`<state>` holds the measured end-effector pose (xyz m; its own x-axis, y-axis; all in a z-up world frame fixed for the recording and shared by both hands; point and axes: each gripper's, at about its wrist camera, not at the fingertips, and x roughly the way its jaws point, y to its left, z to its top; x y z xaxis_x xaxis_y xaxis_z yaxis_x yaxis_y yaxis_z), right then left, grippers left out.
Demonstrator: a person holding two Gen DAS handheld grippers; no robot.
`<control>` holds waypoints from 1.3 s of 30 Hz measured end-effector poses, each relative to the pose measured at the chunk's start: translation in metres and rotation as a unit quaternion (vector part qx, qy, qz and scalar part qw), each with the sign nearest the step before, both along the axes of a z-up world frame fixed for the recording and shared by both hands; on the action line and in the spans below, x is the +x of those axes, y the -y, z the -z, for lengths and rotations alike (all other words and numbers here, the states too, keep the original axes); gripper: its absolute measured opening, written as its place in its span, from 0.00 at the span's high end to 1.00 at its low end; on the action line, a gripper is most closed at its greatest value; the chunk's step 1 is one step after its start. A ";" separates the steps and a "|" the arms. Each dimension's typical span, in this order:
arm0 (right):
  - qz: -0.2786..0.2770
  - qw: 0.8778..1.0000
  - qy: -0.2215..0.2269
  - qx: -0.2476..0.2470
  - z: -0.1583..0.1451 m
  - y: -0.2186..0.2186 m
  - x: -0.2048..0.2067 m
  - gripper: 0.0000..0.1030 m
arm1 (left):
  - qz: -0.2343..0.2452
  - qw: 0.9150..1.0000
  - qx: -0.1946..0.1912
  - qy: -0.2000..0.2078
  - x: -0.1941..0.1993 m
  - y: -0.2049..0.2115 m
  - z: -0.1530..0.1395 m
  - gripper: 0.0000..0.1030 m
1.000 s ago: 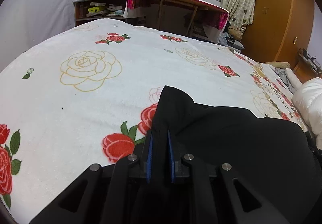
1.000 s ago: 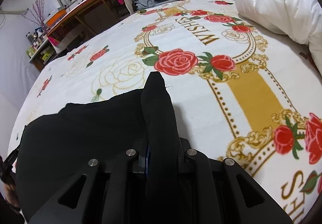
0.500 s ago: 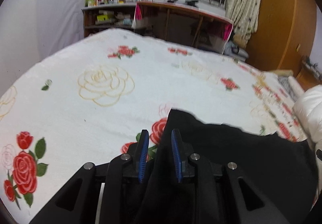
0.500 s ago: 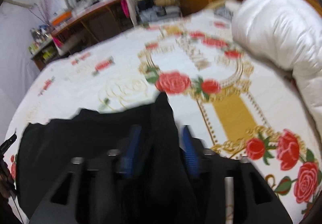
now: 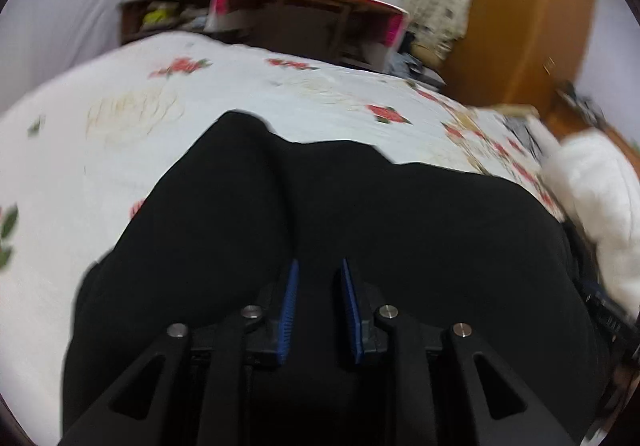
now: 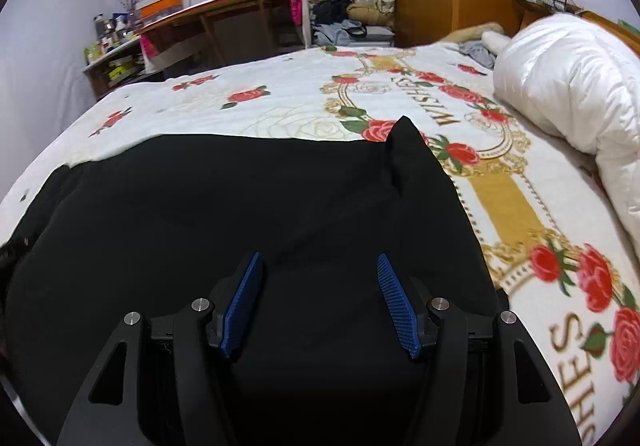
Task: Fold large clothes
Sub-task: 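Lift the hem with both tools and fold it toward the collar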
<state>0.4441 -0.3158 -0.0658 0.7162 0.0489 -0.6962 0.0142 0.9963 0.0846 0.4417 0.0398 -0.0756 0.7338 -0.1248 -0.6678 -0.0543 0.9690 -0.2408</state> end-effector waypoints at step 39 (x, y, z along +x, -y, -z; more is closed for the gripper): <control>0.005 0.999 0.022 0.031 -0.040 0.005 -0.063 0.41 | 0.019 0.998 0.040 0.038 -0.071 0.012 -0.043 0.73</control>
<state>0.3815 -0.3206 -0.0261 0.7464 0.0836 -0.6602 0.0184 0.9891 0.1461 0.3709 0.0281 -0.0328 0.7787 -0.1016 -0.6191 -0.0020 0.9864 -0.1645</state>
